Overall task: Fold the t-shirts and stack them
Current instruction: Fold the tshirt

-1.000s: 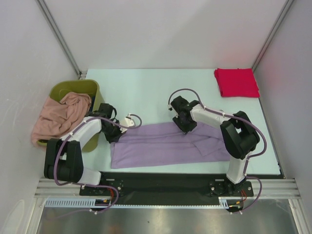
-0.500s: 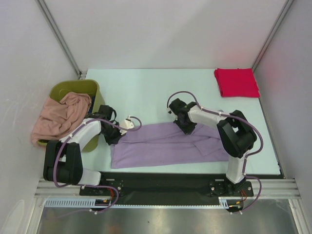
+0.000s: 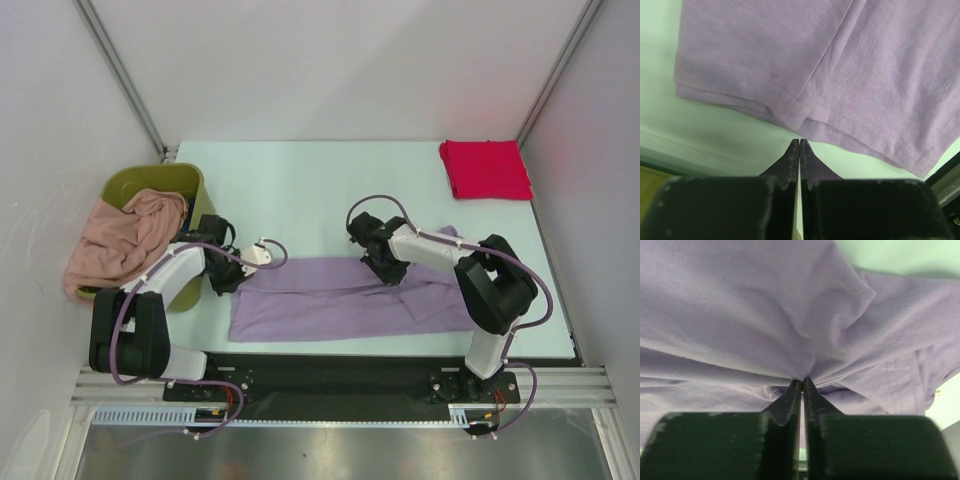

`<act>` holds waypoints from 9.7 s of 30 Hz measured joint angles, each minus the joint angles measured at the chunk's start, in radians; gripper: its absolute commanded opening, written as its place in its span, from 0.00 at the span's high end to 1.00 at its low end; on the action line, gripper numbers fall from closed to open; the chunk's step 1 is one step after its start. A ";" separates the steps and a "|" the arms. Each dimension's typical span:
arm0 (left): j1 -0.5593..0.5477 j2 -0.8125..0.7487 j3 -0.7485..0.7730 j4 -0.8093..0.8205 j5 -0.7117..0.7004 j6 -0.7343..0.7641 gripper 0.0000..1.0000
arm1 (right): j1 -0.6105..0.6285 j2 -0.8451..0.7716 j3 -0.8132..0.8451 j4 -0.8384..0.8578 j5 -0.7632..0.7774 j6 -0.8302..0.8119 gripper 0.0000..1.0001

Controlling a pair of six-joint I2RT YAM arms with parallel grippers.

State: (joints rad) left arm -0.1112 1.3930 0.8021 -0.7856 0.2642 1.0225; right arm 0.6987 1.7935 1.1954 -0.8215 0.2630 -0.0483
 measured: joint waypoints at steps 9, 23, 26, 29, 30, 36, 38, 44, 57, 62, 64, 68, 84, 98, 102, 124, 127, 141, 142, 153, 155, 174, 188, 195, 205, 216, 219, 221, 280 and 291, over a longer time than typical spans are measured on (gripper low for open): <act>0.009 0.000 0.039 -0.003 0.062 -0.035 0.48 | -0.031 -0.014 0.015 -0.005 -0.061 0.028 0.56; -0.042 0.036 -0.006 0.151 0.002 -0.134 0.44 | -0.576 -0.248 -0.089 0.031 -0.140 0.280 0.53; -0.042 0.037 0.035 0.212 -0.001 -0.224 0.39 | -0.706 -0.271 -0.130 0.050 -0.167 0.308 0.49; -0.042 0.064 0.092 0.277 -0.027 -0.313 0.38 | -0.786 -0.272 -0.129 0.110 -0.190 0.322 0.49; -0.042 0.082 0.106 0.294 -0.036 -0.331 0.37 | -0.793 -0.263 -0.124 0.131 -0.197 0.322 0.49; -0.040 0.214 0.133 0.353 -0.097 -0.408 0.35 | -0.790 -0.104 -0.041 0.238 -0.264 0.306 0.52; -0.037 0.217 0.134 0.349 -0.096 -0.420 0.33 | -0.789 -0.055 -0.026 0.269 -0.287 0.300 0.54; -0.037 0.267 0.164 0.366 -0.109 -0.429 0.31 | -0.788 0.003 -0.021 0.296 -0.324 0.285 0.80; -0.034 0.320 0.187 0.353 -0.048 -0.458 1.00 | -0.840 -0.025 -0.075 0.331 -0.269 0.337 1.00; -0.008 0.319 0.186 0.366 -0.057 -0.485 1.00 | -0.875 -0.056 -0.096 0.317 -0.242 0.343 1.00; 0.003 0.319 0.186 0.370 -0.060 -0.493 1.00 | -0.876 -0.056 -0.097 0.316 -0.242 0.343 0.96; 0.007 0.318 0.186 0.372 -0.068 -0.502 0.97 | -0.874 -0.056 -0.097 0.311 -0.248 0.338 0.69; 0.029 0.280 0.267 0.317 -0.100 -0.513 0.25 | -0.616 -0.298 -0.087 0.176 -0.183 0.323 0.51; 0.026 0.208 0.305 0.251 -0.073 -0.526 0.22 | -0.484 -0.029 -0.034 0.136 -0.198 0.270 0.59; 0.025 0.207 0.305 0.245 -0.073 -0.526 0.22 | -0.480 -0.016 -0.023 0.145 -0.200 0.260 0.88; 0.009 0.207 0.306 0.240 -0.073 -0.525 0.22 | -0.236 -0.285 -0.183 -0.012 -0.146 0.443 1.00; -0.003 0.207 0.314 0.232 -0.069 -0.525 0.23 | -0.200 -0.286 -0.231 -0.023 -0.159 0.485 0.95; -0.339 0.207 0.543 0.113 0.012 -0.412 0.31 | -0.477 -0.540 -0.214 -0.064 -0.336 0.531 0.54; -0.387 0.206 0.557 0.114 0.031 -0.382 0.32 | -0.577 -0.572 -0.214 -0.061 -0.350 0.535 0.55; -0.890 0.331 0.532 0.352 0.195 -0.032 0.41 | -1.199 -0.610 -0.347 -0.028 -0.426 0.523 0.68; -0.936 0.388 0.522 0.416 0.196 0.007 0.46 | -1.221 -0.593 -0.366 -0.010 -0.429 0.509 0.69; -0.995 0.560 0.454 0.642 0.165 0.115 0.56 | -1.204 -0.469 -0.494 0.166 -0.478 0.505 0.70; -0.996 0.601 0.483 0.668 0.142 0.103 0.85 | -1.176 -0.468 -0.548 0.232 -0.477 0.523 0.84; -0.997 0.601 0.483 0.665 0.138 0.112 1.00 | -1.175 -0.467 -0.548 0.232 -0.478 0.527 0.88; -0.980 0.601 0.565 0.653 0.131 -0.022 1.00 | -1.175 -0.505 -0.548 0.204 -0.471 0.554 0.65; -0.939 0.601 0.571 0.688 0.130 -0.106 1.00 | -1.164 -0.518 -0.576 0.212 -0.470 0.595 0.63; -0.935 0.601 0.571 0.695 0.131 -0.106 1.00 | -1.162 -0.515 -0.586 0.221 -0.472 0.600 0.64; -0.935 0.601 0.570 0.695 0.131 -0.106 1.00 | -1.155 -0.513 -0.588 0.229 -0.475 0.607 0.66; -0.992 0.645 0.552 0.705 0.235 -0.060 0.58 | -1.110 -0.784 -0.505 -0.057 -0.409 0.661 1.00; -0.993 0.729 0.620 0.661 0.156 -0.059 0.60 | -1.124 -0.785 -0.505 -0.041 -0.430 0.656 1.00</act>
State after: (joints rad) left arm -1.1038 2.1223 1.4220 -0.1246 0.4206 0.9638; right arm -0.4252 1.0088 0.6899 -0.8623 -0.1673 0.6075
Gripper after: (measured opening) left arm 0.429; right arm 0.012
